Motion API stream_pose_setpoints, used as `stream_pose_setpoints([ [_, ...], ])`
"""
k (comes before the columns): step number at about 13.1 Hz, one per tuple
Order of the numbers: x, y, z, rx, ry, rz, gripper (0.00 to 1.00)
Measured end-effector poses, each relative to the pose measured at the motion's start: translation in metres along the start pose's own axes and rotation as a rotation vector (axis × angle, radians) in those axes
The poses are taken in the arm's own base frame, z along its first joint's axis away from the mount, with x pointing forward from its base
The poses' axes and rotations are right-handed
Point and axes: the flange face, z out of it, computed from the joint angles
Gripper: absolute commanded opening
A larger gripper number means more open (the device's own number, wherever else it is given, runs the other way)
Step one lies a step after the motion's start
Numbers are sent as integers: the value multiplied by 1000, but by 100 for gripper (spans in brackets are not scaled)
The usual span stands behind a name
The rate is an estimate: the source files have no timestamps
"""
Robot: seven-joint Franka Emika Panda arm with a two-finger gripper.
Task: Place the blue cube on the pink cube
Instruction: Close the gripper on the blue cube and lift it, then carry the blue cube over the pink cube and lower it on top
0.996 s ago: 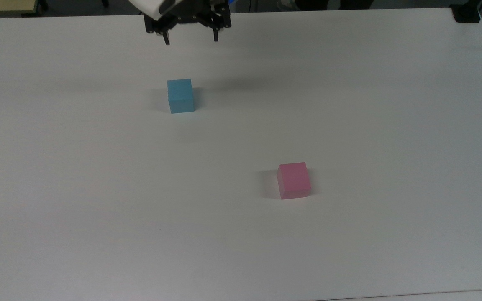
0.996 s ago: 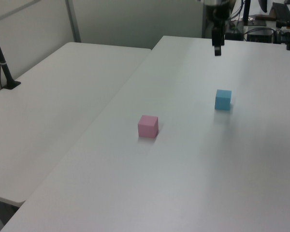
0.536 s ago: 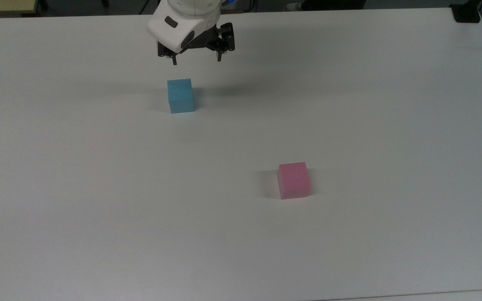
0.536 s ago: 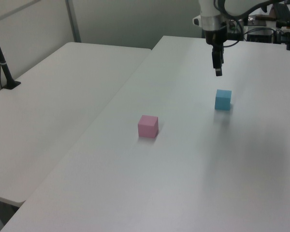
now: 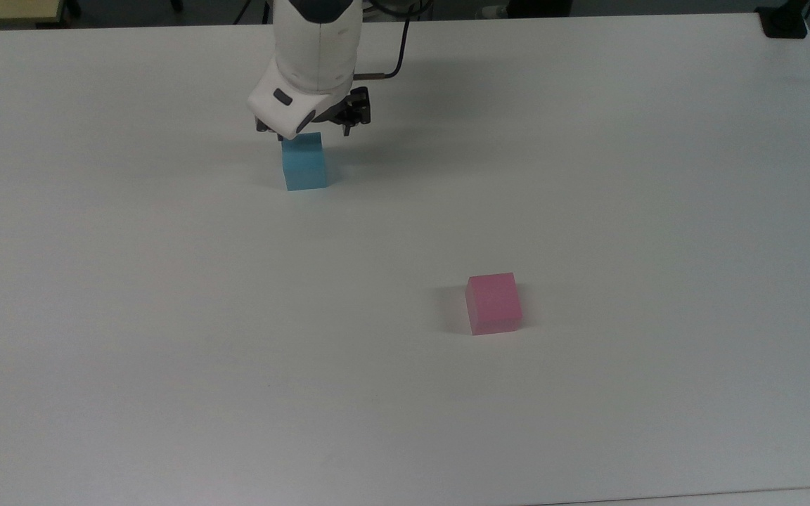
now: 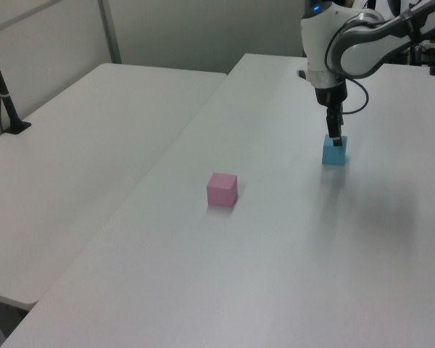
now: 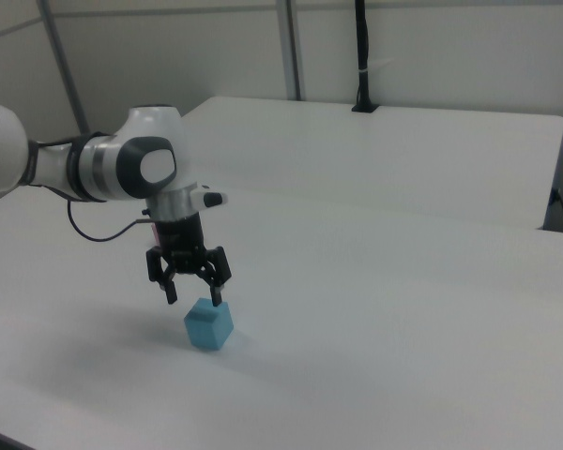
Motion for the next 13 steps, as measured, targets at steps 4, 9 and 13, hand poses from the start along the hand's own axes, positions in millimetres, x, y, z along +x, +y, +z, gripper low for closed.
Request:
stream_pose_setpoints([
  [4,11,6,33,-19,-22,-5,100],
  [9,23,3,57,-19,-2,-13,29],
  [13,19,7,37,-21,-16,-5,27],
])
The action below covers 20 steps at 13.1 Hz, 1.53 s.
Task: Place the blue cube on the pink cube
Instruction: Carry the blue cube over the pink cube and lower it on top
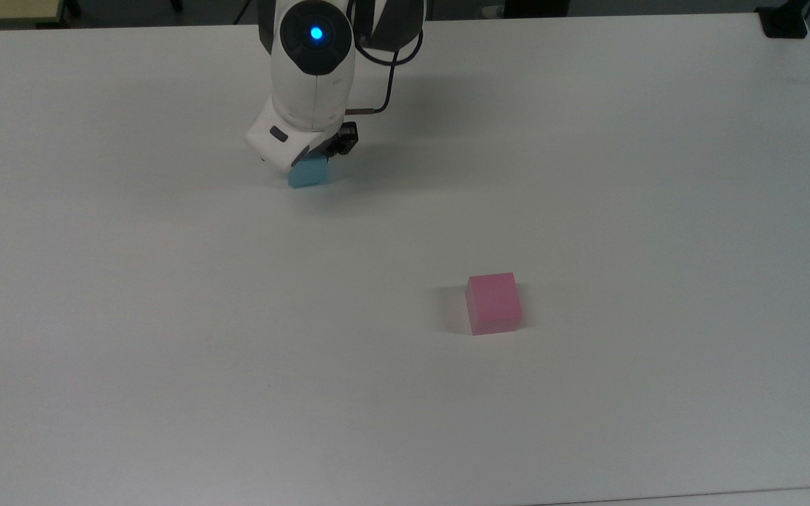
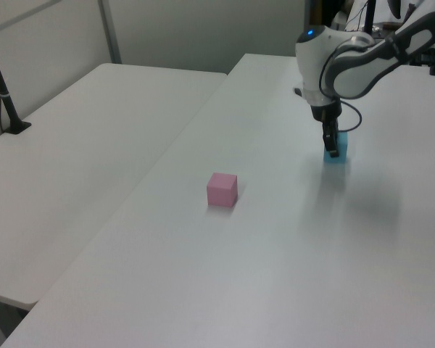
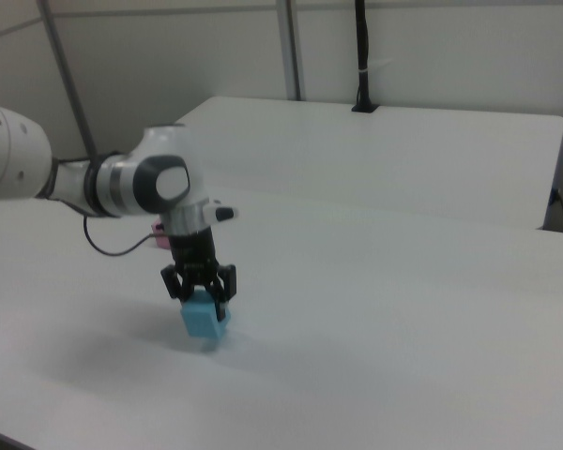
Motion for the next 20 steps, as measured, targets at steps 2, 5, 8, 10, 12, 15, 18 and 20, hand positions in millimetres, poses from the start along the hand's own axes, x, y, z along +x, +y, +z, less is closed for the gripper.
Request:
stream_pose_setpoints([
  [2,-7,14,-70,25,-12,33,27],
  [5,-36,47,-176,76,11,48,27],
  [8,-40,55,-182,85,14,43,29],
  [10,-29,42,-191,97,73,26,29],
  [12,-14,13,-212,90,120,26,29],
  [15,24,-53,-227,62,153,44,31],
  [18,69,-105,-234,58,250,90,32],
  [20,87,-120,-235,53,285,121,33],
])
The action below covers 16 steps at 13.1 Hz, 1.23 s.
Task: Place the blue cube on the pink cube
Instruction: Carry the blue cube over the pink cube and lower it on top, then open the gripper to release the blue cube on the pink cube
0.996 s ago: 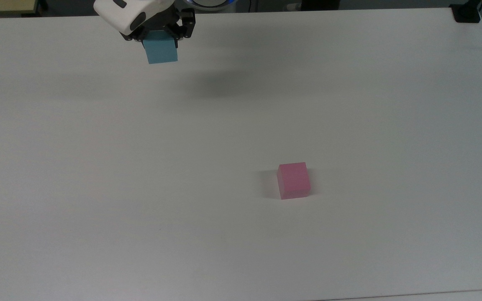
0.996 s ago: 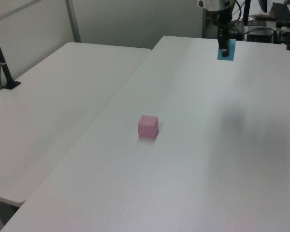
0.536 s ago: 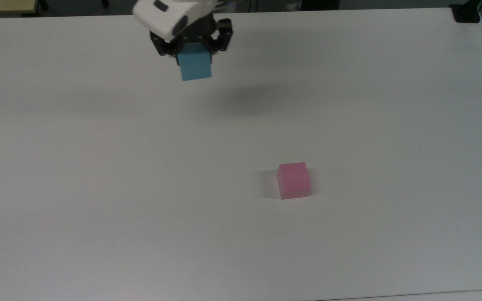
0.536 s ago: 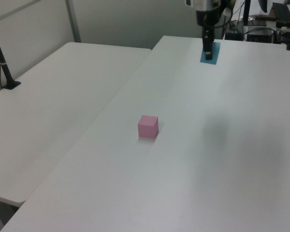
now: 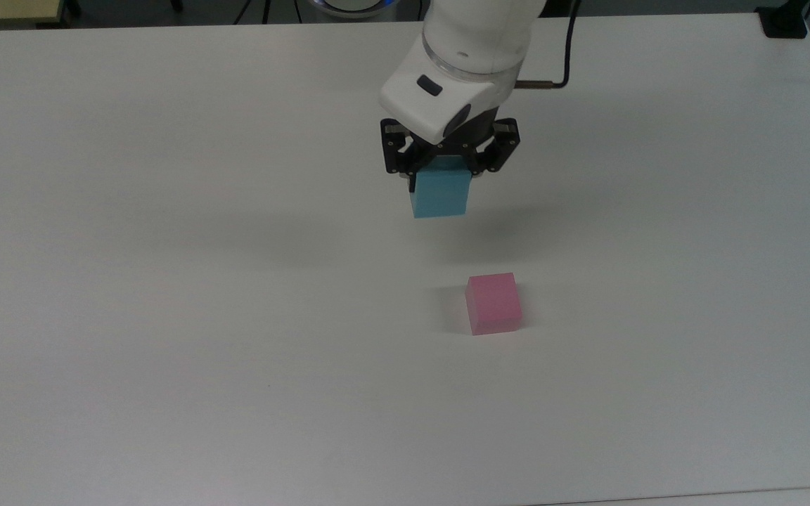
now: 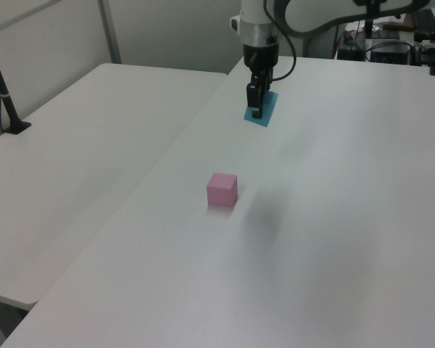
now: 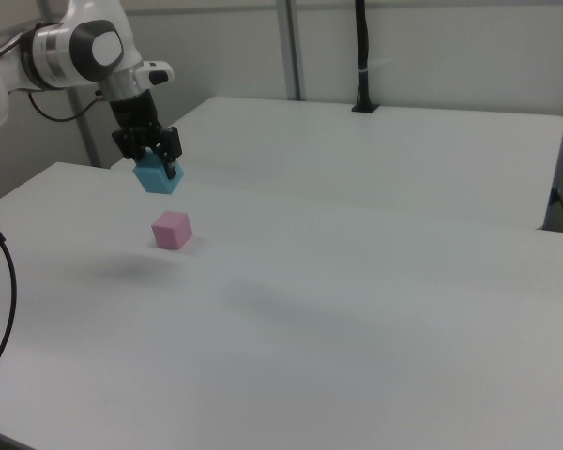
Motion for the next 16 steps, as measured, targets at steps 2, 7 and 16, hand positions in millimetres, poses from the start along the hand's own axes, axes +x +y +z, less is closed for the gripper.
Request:
stream_pose_setpoints([
  [2,9,-9,1,13,28,51,34],
  [7,24,-36,32,28,60,87,36],
  [16,43,-73,113,11,36,82,43],
])
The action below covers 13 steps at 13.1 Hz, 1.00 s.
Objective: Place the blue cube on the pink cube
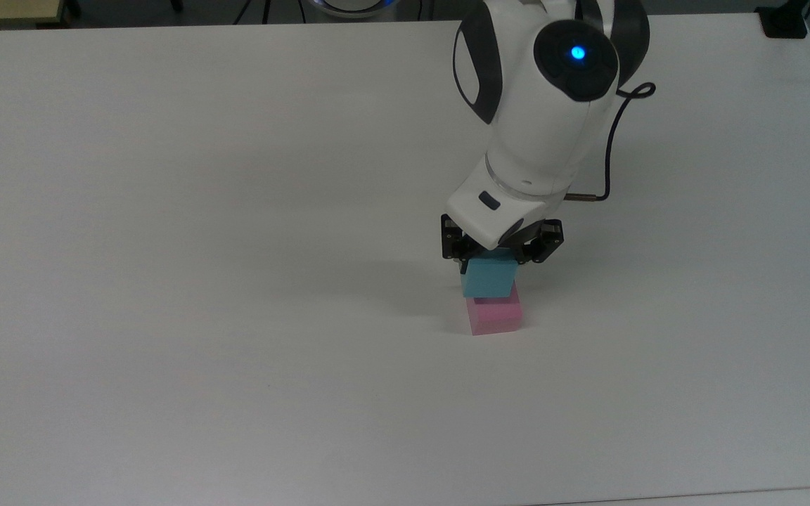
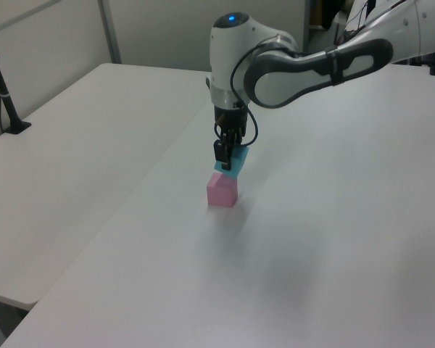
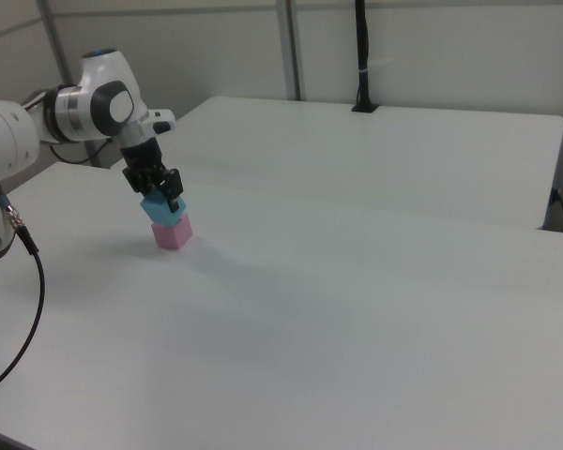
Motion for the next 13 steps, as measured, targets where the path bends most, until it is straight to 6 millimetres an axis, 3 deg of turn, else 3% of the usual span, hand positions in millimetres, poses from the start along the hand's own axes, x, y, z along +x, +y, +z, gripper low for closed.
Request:
stream_pose_setpoints([
  [2,0,-6,13,-4,-5,-6,58],
  [3,0,-10,15,-2,-2,-11,71],
  [4,-1,-14,15,-1,0,-10,100],
  [10,2,-19,22,4,21,20,100],
  [13,4,-12,7,0,21,38,100],
])
